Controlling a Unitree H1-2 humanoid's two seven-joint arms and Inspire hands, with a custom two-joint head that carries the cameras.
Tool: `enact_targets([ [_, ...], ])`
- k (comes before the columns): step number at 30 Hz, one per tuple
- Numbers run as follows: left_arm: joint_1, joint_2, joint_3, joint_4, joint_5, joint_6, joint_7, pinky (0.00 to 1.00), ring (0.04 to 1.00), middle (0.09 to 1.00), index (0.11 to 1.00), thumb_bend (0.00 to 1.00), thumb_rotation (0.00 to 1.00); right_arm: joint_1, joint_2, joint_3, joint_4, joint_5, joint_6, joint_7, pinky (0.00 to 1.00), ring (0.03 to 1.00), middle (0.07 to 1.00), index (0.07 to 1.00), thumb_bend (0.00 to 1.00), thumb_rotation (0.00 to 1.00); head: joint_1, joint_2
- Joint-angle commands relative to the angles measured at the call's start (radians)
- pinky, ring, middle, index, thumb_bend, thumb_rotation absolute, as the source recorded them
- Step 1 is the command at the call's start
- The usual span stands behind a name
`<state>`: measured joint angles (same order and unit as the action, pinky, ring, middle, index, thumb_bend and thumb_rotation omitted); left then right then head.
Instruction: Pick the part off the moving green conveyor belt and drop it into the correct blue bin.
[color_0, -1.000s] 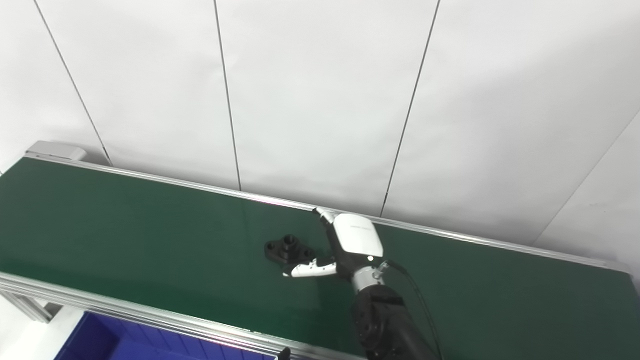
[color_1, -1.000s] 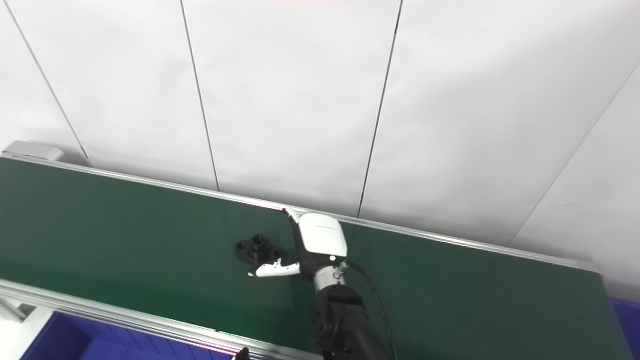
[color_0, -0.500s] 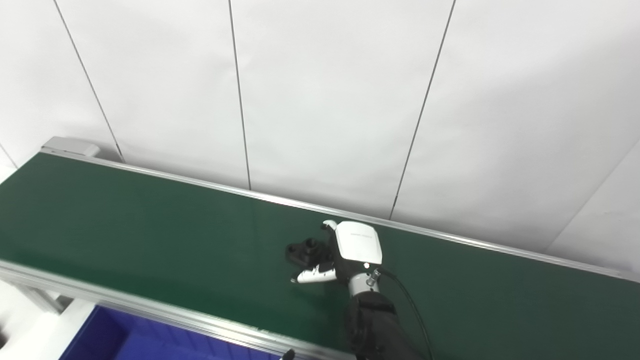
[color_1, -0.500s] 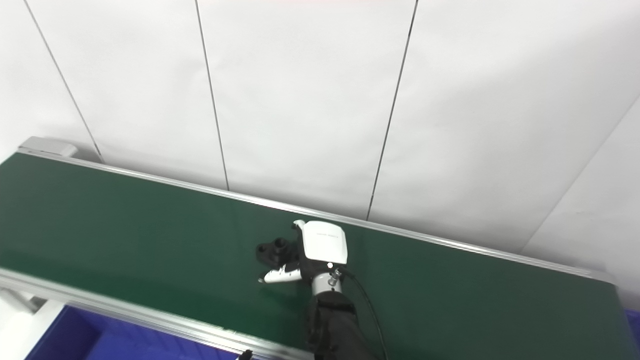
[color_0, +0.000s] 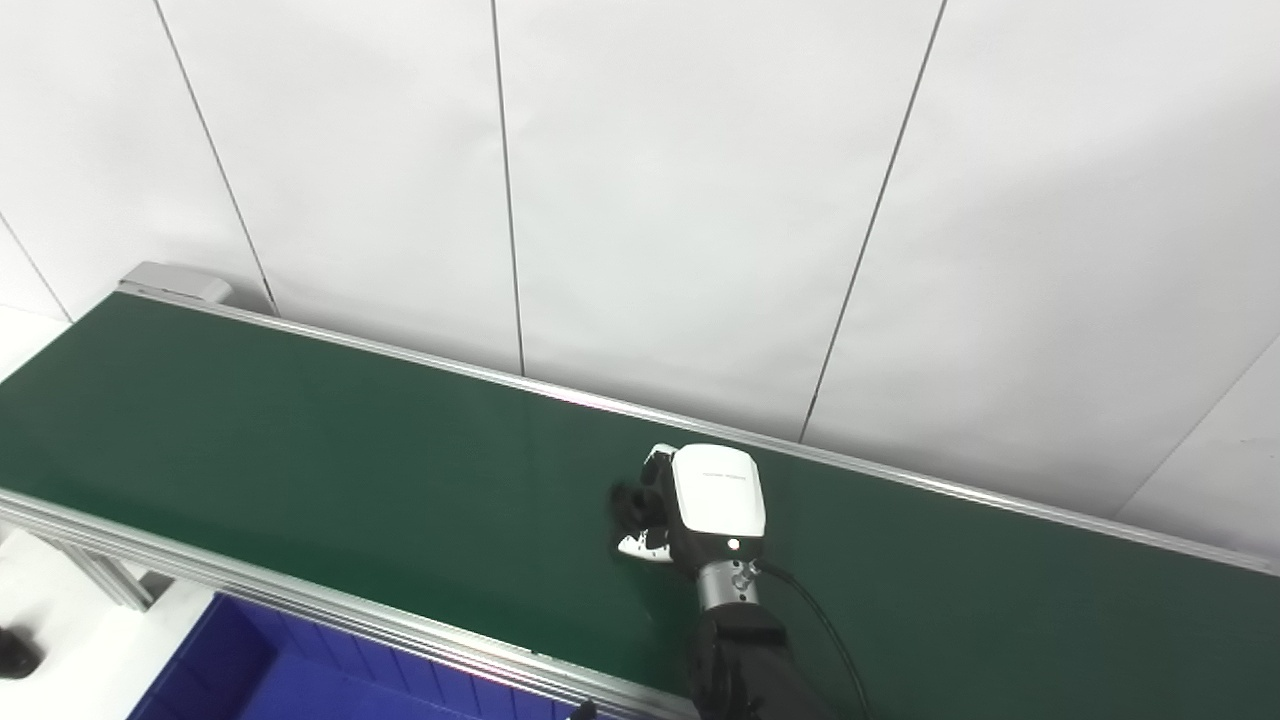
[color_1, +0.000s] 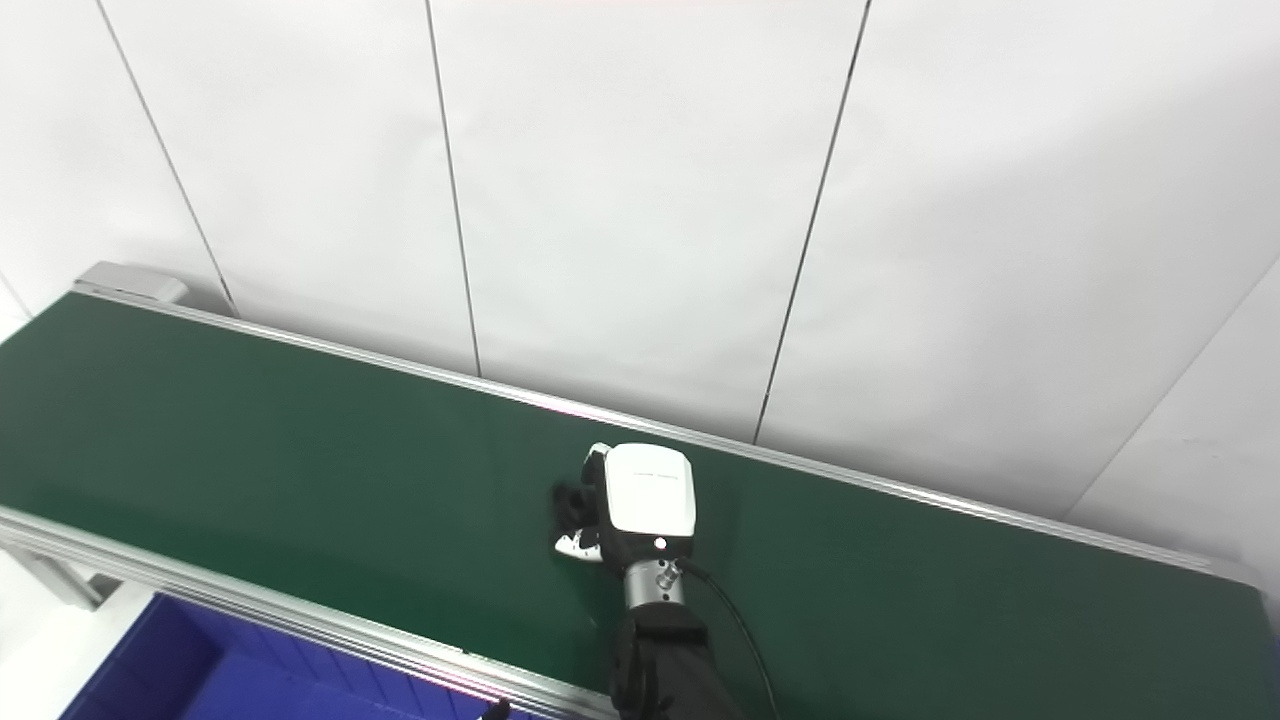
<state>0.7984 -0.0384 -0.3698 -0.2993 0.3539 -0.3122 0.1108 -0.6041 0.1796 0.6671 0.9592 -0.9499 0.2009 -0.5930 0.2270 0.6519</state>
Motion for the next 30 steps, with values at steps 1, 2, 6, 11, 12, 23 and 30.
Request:
enact_targets([
  [1, 0.043, -0.078, -0.086, -0.031, 0.008, -0.002, 0.009, 0.82, 0.907, 0.974, 1.000, 0.70, 0.94, 0.012, -0.003, 0.019, 0.042, -0.003, -0.003, 0.002, 0.09, 0.145, 0.243, 0.490, 0.51, 0.13, -0.005, 0.003],
  [2, 0.043, -0.078, -0.086, -0.033, 0.009, 0.001, 0.009, 0.82, 0.903, 0.973, 1.000, 0.70, 0.94, 0.012, -0.003, 0.025, 0.046, -0.004, -0.001, -0.009, 0.08, 0.142, 0.238, 0.489, 0.52, 0.13, -0.007, 0.003],
  [6, 0.042, -0.078, -0.087, -0.038, 0.001, 0.012, 0.007, 0.83, 0.900, 0.969, 1.000, 0.70, 0.93, 0.013, -0.005, 0.029, 0.052, 0.009, 0.005, -0.015, 0.08, 0.141, 0.234, 0.488, 0.52, 0.13, -0.011, 0.005],
  [11, 0.040, -0.075, -0.084, -0.033, 0.008, 0.009, 0.011, 0.84, 0.909, 0.960, 1.000, 0.71, 0.94, 0.016, -0.008, 0.027, 0.050, 0.020, 0.014, -0.024, 0.08, 0.142, 0.234, 0.488, 0.52, 0.13, -0.021, 0.008],
  [12, 0.039, -0.075, -0.083, -0.032, 0.008, 0.008, 0.012, 0.84, 0.907, 0.960, 1.000, 0.71, 0.94, 0.017, -0.009, 0.028, 0.049, 0.021, 0.017, -0.024, 0.08, 0.142, 0.234, 0.488, 0.52, 0.13, -0.022, 0.009],
  [23, 0.022, -0.059, -0.066, -0.045, -0.006, 0.022, 0.003, 0.83, 0.912, 0.961, 1.000, 0.72, 0.95, 0.061, -0.047, 0.020, -0.128, 0.031, 0.014, -0.021, 0.09, 0.144, 0.238, 0.487, 0.52, 0.14, -0.101, 0.032],
  [30, -0.001, -0.029, -0.041, -0.077, -0.091, 0.049, -0.027, 0.86, 0.918, 0.984, 1.000, 0.70, 0.89, 0.147, -0.119, 0.000, -0.475, 0.012, 0.053, 0.142, 0.10, 0.159, 0.255, 0.484, 0.51, 0.14, -0.200, 0.087],
])
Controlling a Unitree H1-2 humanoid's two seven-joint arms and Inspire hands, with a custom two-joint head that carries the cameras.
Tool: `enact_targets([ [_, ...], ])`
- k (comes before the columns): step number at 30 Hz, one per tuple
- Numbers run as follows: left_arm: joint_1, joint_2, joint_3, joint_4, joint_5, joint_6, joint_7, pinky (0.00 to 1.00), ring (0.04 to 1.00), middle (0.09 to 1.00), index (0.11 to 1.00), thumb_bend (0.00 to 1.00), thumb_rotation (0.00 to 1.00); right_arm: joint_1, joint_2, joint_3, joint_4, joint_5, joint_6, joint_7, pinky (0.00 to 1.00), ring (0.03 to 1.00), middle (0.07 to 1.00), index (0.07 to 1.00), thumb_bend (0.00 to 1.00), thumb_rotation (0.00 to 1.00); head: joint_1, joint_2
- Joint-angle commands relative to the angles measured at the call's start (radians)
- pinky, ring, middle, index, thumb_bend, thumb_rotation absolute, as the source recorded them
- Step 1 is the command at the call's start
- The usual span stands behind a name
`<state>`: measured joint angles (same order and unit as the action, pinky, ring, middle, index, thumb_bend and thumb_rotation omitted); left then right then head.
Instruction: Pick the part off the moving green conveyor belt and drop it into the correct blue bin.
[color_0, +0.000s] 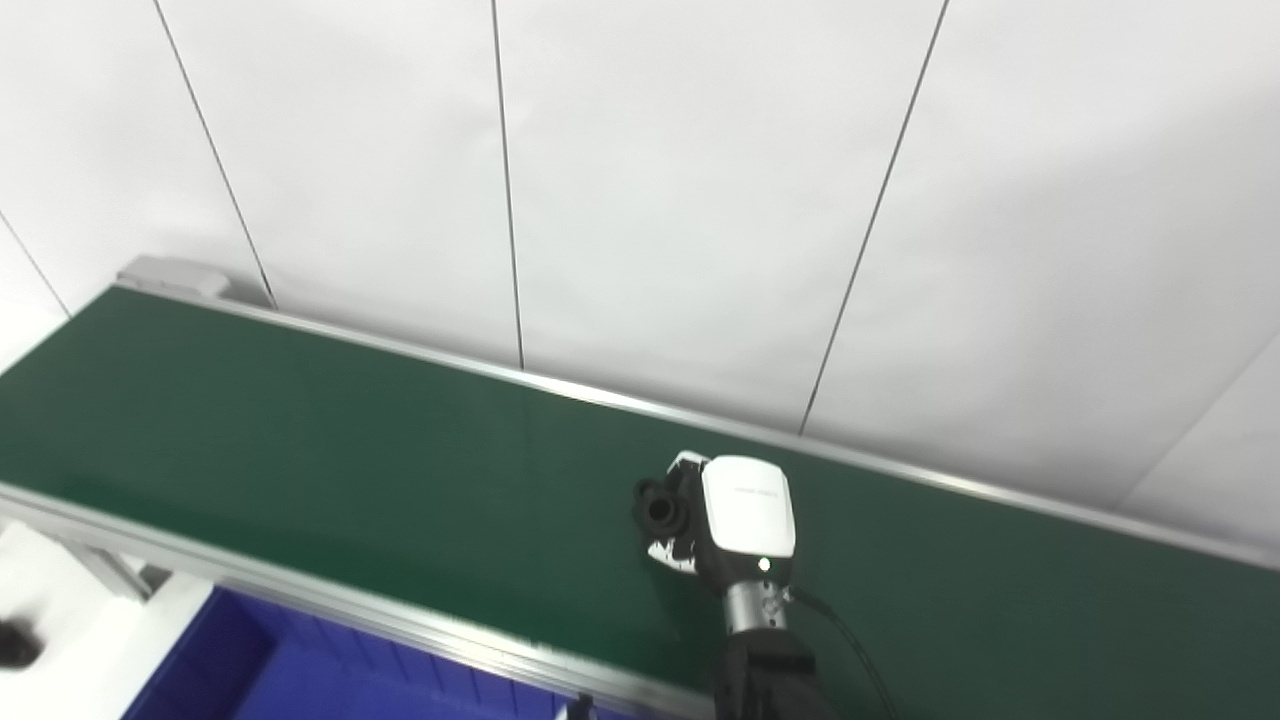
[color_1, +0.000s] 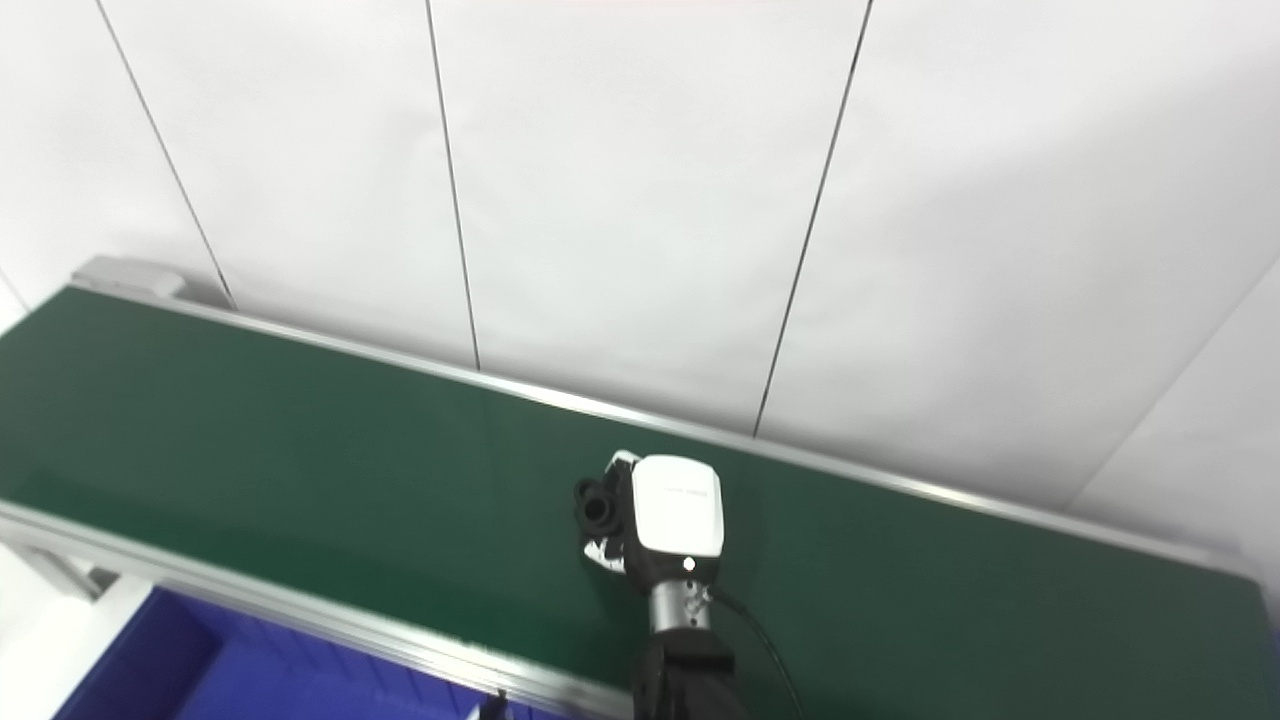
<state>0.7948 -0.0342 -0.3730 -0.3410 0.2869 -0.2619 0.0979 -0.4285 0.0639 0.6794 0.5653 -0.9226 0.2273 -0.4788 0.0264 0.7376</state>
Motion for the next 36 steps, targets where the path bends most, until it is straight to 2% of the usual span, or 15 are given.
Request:
enact_targets([
  [1, 0.000, -0.028, -0.035, -0.041, -0.034, 0.005, -0.018, 0.87, 0.924, 0.989, 1.000, 0.70, 0.88, -0.021, -0.009, -0.015, -0.112, -0.020, 0.035, 0.051, 0.10, 0.162, 0.257, 0.483, 0.51, 0.14, 0.000, 0.001],
  [9, -0.008, 0.016, -0.004, -0.112, -0.101, 0.052, -0.058, 0.99, 0.967, 1.000, 1.000, 0.71, 0.88, 0.096, -0.083, -0.047, -0.516, -0.090, 0.124, 0.263, 0.11, 0.164, 0.262, 0.487, 0.51, 0.14, -0.150, 0.094],
  [13, -0.002, 0.025, 0.000, -0.153, -0.150, 0.091, -0.075, 1.00, 0.994, 1.000, 1.000, 0.75, 0.92, 0.157, -0.110, -0.062, -0.687, -0.146, 0.150, 0.371, 0.11, 0.168, 0.261, 0.488, 0.51, 0.14, -0.199, 0.124],
  [18, 0.007, 0.036, 0.011, -0.212, -0.166, 0.146, -0.087, 1.00, 0.992, 1.000, 1.000, 0.86, 0.95, 0.263, -0.150, -0.086, -0.929, -0.237, 0.163, 0.536, 0.12, 0.176, 0.275, 0.488, 0.51, 0.14, -0.253, 0.166],
  [21, 0.010, 0.038, 0.021, -0.226, -0.178, 0.151, -0.085, 1.00, 0.983, 1.000, 1.000, 0.89, 0.95, 0.347, -0.174, -0.104, -1.047, -0.275, 0.137, 0.602, 0.12, 0.178, 0.282, 0.487, 0.51, 0.14, -0.278, 0.178],
  [29, 0.014, 0.063, 0.030, -0.247, -0.213, 0.159, -0.095, 1.00, 1.000, 1.000, 1.000, 0.83, 0.96, 0.581, -0.240, -0.125, -1.271, -0.373, 0.044, 0.744, 0.11, 0.174, 0.283, 0.486, 0.51, 0.14, -0.295, 0.184],
  [32, 0.012, 0.068, 0.035, -0.242, -0.217, 0.155, -0.096, 1.00, 0.998, 1.000, 1.000, 0.81, 0.96, 0.667, -0.251, -0.141, -1.332, -0.376, 0.004, 0.772, 0.10, 0.176, 0.289, 0.486, 0.51, 0.14, -0.303, 0.180],
  [36, 0.007, 0.069, 0.042, -0.238, -0.229, 0.159, -0.103, 1.00, 0.997, 1.000, 1.000, 0.82, 0.95, 0.771, -0.244, -0.172, -1.370, -0.330, -0.041, 0.768, 0.11, 0.187, 0.306, 0.485, 0.51, 0.14, -0.307, 0.177],
])
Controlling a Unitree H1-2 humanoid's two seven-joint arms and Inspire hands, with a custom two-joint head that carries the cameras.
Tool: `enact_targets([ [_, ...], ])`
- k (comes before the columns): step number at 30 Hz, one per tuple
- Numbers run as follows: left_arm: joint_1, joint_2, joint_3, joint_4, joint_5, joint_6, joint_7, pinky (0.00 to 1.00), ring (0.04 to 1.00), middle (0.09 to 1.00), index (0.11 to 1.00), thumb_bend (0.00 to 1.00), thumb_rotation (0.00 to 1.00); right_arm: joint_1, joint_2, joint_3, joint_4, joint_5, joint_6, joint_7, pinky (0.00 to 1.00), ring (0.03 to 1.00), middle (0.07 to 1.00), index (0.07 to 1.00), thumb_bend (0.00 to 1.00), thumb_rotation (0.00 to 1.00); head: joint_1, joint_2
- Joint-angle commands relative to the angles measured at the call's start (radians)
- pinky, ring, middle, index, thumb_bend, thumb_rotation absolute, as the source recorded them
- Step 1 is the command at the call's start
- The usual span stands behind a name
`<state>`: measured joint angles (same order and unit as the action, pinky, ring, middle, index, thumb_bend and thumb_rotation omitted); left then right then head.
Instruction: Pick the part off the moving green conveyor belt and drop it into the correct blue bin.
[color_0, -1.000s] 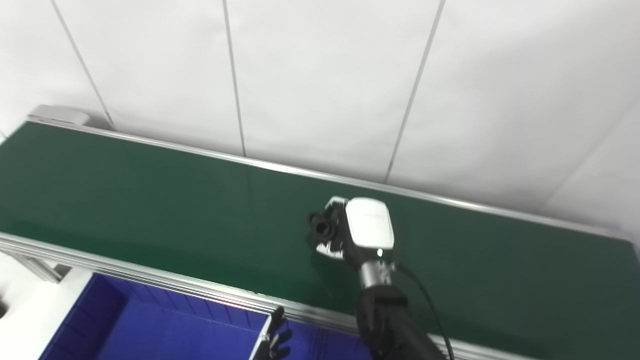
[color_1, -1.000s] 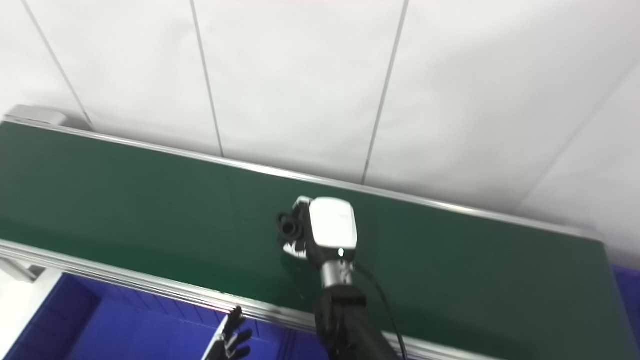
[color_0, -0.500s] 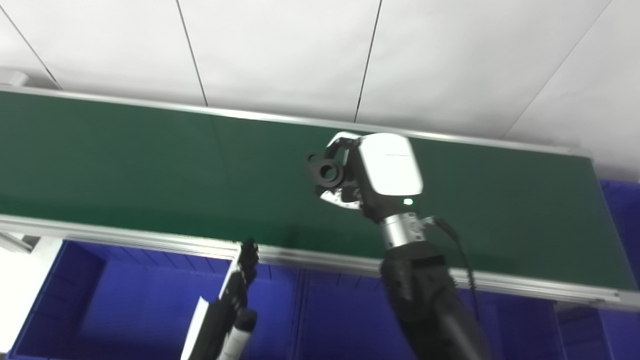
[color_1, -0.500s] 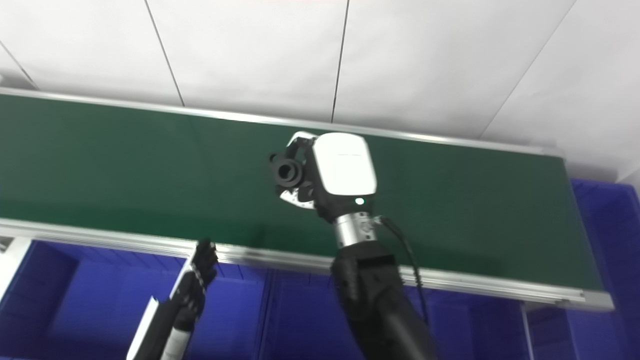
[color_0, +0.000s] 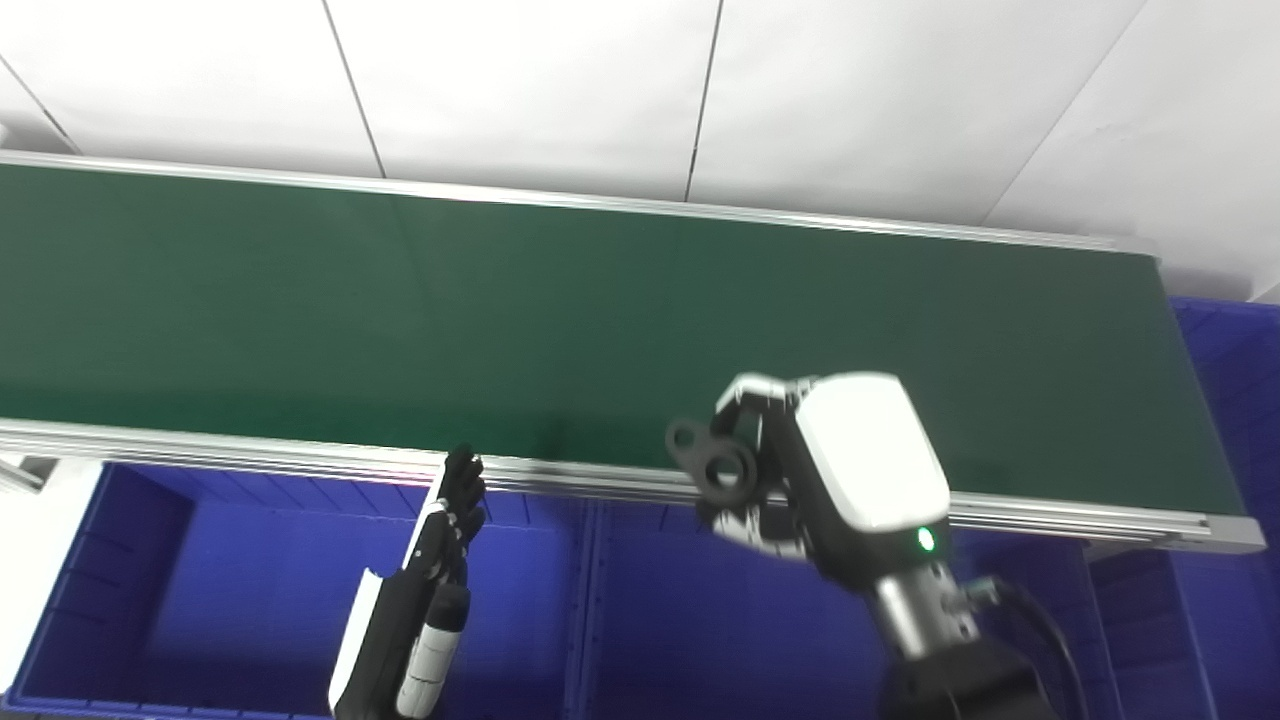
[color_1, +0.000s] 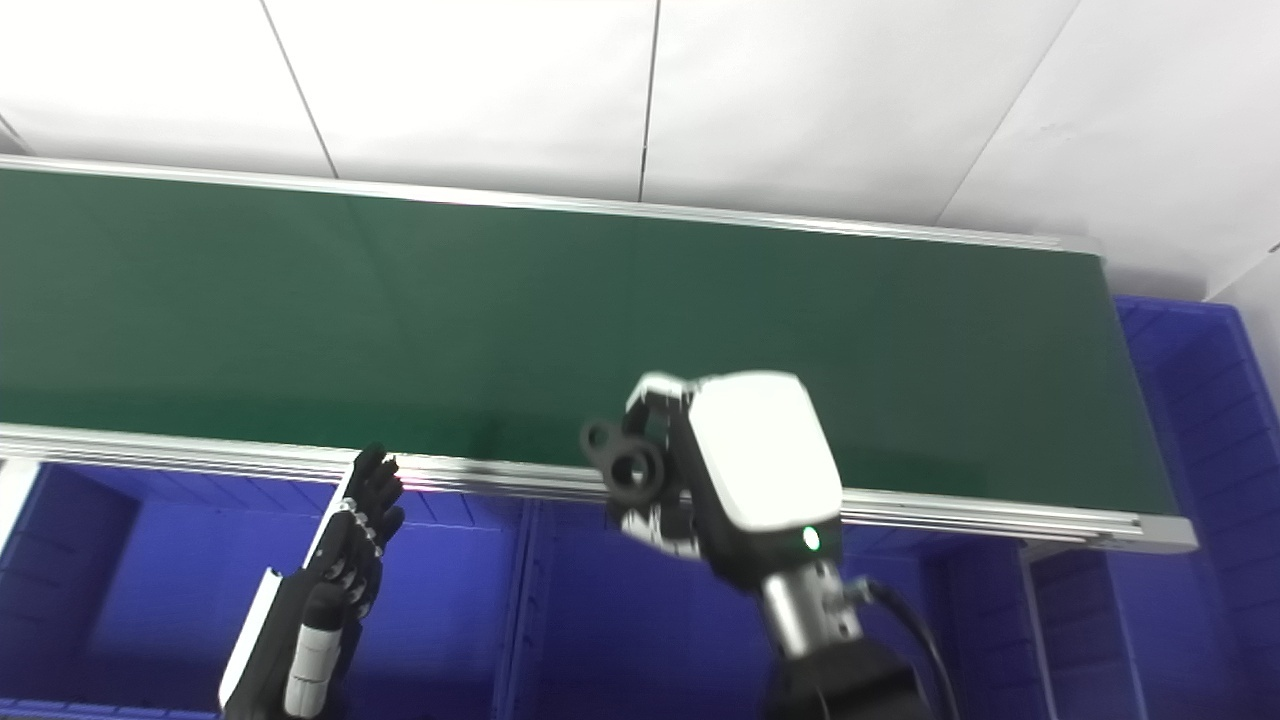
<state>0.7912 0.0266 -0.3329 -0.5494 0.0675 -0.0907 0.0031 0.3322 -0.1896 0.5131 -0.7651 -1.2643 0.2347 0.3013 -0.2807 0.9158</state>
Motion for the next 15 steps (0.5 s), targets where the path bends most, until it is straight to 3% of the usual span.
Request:
enact_targets([
  [1, 0.009, 0.008, 0.003, -0.031, -0.011, -0.009, -0.010, 1.00, 0.997, 1.000, 1.000, 0.82, 0.95, 0.033, 0.021, -0.010, -0.042, 0.013, -0.054, -0.008, 0.11, 0.187, 0.306, 0.485, 0.51, 0.14, -0.001, -0.001],
  [4, 0.004, 0.008, 0.006, -0.032, -0.010, -0.007, -0.014, 1.00, 0.997, 1.000, 1.000, 0.82, 0.95, 0.084, 0.047, -0.013, -0.033, 0.012, -0.071, -0.009, 0.12, 0.186, 0.305, 0.486, 0.51, 0.14, 0.000, 0.000],
  [8, 0.001, 0.006, 0.009, -0.032, -0.001, -0.011, -0.014, 1.00, 0.989, 1.000, 1.000, 0.80, 0.96, 0.138, 0.047, -0.001, 0.073, -0.017, -0.105, -0.045, 0.12, 0.183, 0.287, 0.486, 0.51, 0.14, 0.001, 0.002],
  [15, 0.003, 0.002, 0.008, -0.038, -0.011, -0.005, -0.021, 1.00, 0.996, 1.000, 1.000, 0.79, 0.95, 0.118, 0.019, 0.010, 0.266, -0.008, -0.133, -0.061, 0.12, 0.183, 0.295, 0.487, 0.51, 0.13, 0.000, 0.008],
])
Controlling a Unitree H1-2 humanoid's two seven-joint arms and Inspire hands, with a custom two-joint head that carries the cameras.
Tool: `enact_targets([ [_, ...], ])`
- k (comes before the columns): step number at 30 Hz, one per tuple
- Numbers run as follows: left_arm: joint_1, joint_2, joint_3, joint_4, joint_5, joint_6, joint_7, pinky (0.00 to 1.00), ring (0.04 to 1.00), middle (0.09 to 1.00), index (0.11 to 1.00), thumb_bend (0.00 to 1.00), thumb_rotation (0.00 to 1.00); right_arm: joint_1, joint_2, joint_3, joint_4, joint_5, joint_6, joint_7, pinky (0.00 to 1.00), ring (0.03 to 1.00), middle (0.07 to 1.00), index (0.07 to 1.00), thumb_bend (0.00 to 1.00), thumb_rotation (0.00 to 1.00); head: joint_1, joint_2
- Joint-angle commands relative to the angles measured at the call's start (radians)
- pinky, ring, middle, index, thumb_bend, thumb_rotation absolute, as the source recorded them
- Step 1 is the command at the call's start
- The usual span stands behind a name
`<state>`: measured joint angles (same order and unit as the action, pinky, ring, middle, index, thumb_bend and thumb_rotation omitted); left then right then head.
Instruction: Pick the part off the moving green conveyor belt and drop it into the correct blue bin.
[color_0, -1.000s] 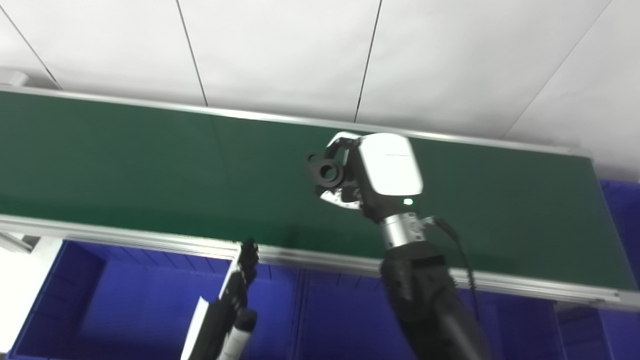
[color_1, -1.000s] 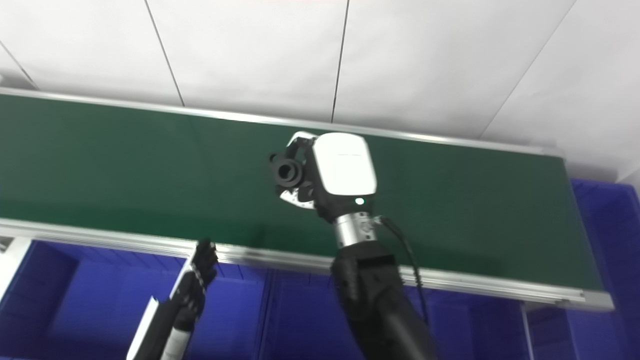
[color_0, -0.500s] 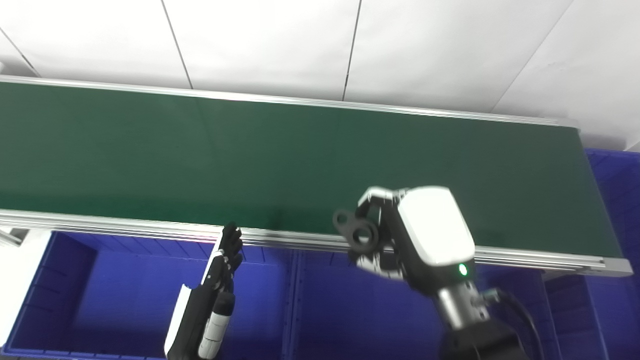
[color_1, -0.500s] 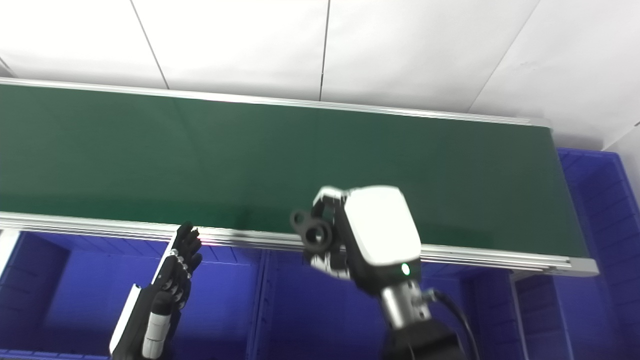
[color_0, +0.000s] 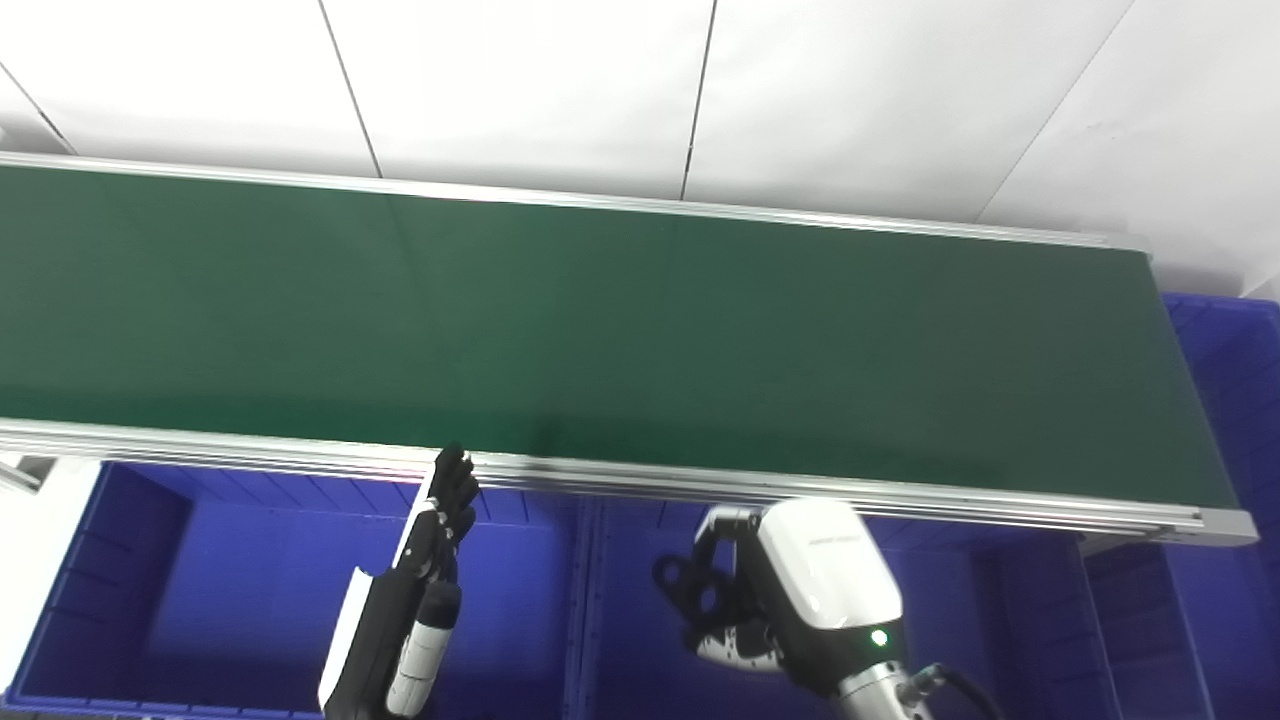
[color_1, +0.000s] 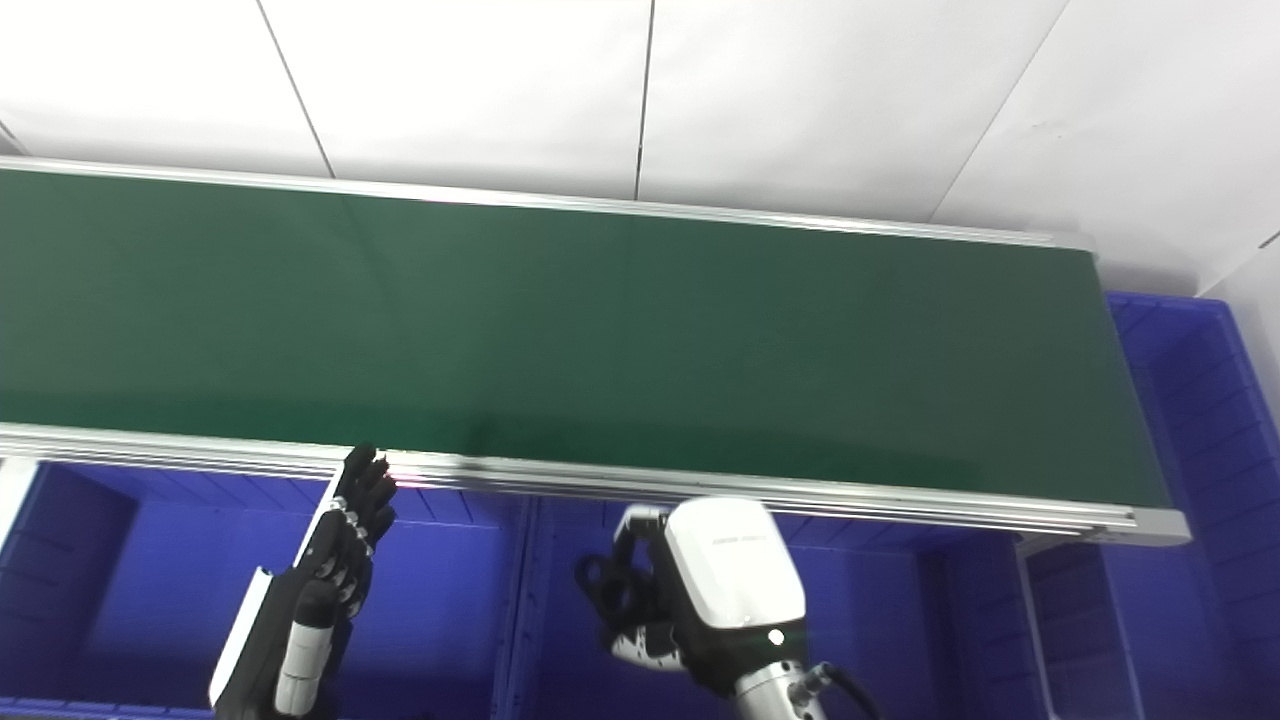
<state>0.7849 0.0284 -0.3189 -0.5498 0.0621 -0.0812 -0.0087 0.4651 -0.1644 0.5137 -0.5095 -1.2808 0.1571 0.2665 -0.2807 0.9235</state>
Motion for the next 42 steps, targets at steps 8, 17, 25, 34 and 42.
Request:
enact_targets([
  [8, 0.014, -0.005, -0.006, -0.043, 0.006, -0.011, -0.011, 1.00, 0.993, 1.000, 1.000, 0.81, 0.96, -0.080, -0.035, 0.047, 0.207, 0.035, -0.083, -0.080, 0.11, 0.176, 0.292, 0.487, 0.51, 0.12, 0.000, 0.003],
  [17, 0.010, -0.011, -0.008, -0.040, 0.003, -0.015, -0.011, 1.00, 0.994, 1.000, 1.000, 0.80, 0.96, -0.116, -0.049, 0.052, 0.287, 0.040, -0.052, -0.088, 0.14, 0.208, 0.336, 0.490, 0.51, 0.13, 0.014, 0.002],
  [25, 0.010, -0.004, -0.004, -0.036, -0.004, -0.018, -0.014, 1.00, 0.992, 1.000, 1.000, 0.82, 0.95, -0.103, -0.030, 0.058, 0.257, -0.060, 0.008, 0.003, 0.18, 0.271, 0.480, 0.716, 0.91, 0.49, 0.017, 0.000],
  [34, 0.011, 0.003, 0.000, -0.036, -0.007, -0.019, -0.018, 1.00, 0.985, 1.000, 1.000, 0.82, 0.94, -0.089, 0.005, 0.036, 0.198, -0.089, 0.042, 0.120, 0.40, 0.562, 0.825, 0.885, 1.00, 0.76, 0.018, -0.005],
  [42, 0.011, 0.003, -0.005, -0.021, -0.006, -0.034, -0.021, 1.00, 0.995, 1.000, 1.000, 0.83, 0.94, -0.044, 0.022, 0.007, -0.084, -0.011, 0.017, 0.164, 0.39, 0.520, 0.743, 0.830, 1.00, 0.75, 0.027, -0.022],
])
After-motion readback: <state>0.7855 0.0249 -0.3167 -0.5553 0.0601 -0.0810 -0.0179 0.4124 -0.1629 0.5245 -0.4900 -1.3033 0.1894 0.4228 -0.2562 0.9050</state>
